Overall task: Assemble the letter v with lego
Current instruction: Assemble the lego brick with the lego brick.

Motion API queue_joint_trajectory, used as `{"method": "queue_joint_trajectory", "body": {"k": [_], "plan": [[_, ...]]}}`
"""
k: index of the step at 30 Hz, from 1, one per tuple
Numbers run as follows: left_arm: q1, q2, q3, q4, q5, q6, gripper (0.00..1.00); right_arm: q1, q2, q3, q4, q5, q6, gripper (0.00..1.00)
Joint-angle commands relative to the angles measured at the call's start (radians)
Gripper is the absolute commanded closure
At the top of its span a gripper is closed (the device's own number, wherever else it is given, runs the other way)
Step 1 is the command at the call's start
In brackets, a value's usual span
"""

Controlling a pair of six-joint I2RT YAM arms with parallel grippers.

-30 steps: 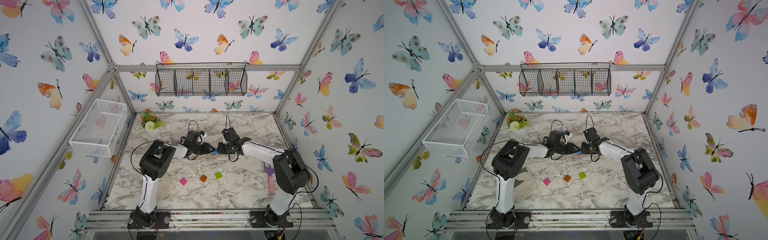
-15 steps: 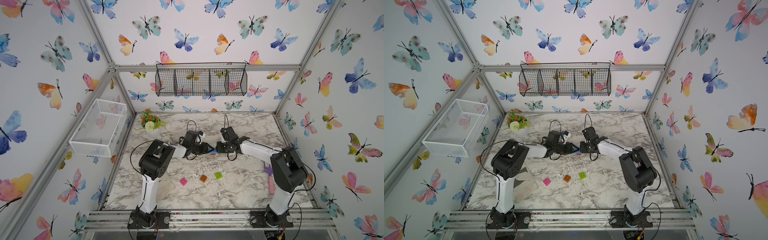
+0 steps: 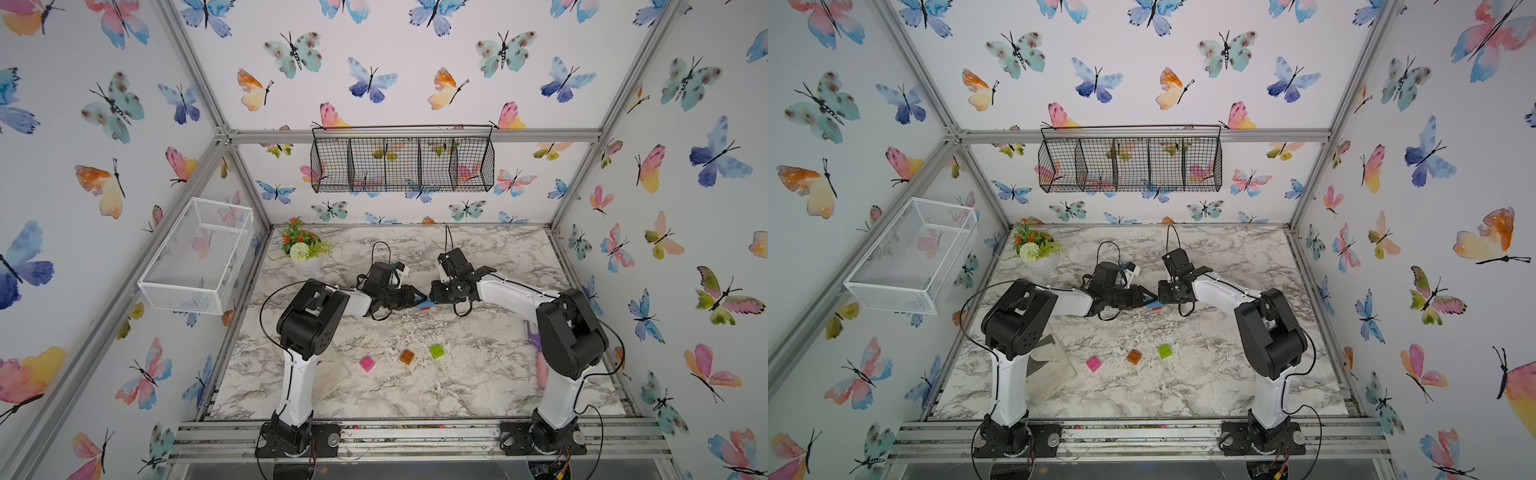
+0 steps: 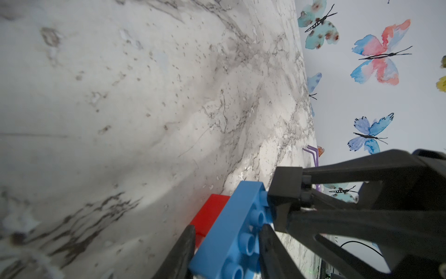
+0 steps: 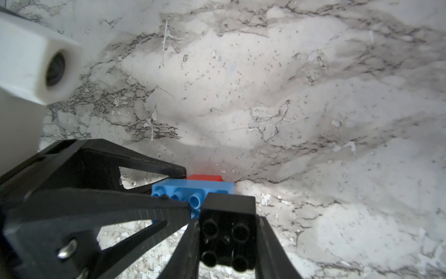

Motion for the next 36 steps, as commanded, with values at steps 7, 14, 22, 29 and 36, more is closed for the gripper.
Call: {"method": "queue_joint_trajectory", "body": {"k": [7,14,22,29,36], "plan": [[0.008,0.047,-0.064,-0.193,-0.048,0.032,0.60,0.005,0.056,0.007,-0.049,-0.018,-0.114,0.99],[0.009,0.052,-0.063,-0.197,-0.049,0.036,0.62,0.006,0.099,0.009,-0.081,0.006,-0.112,0.99],[0.011,0.061,-0.061,-0.200,-0.048,0.039,0.63,0.022,0.141,0.010,-0.169,0.097,-0.086,0.99],[0.012,0.075,-0.057,-0.200,-0.044,0.041,0.64,0.040,0.150,0.002,-0.144,0.075,-0.074,0.99],[0.017,0.065,-0.065,-0.203,-0.042,0.046,0.64,0.044,0.124,0.024,-0.150,0.069,-0.060,0.83]]}}
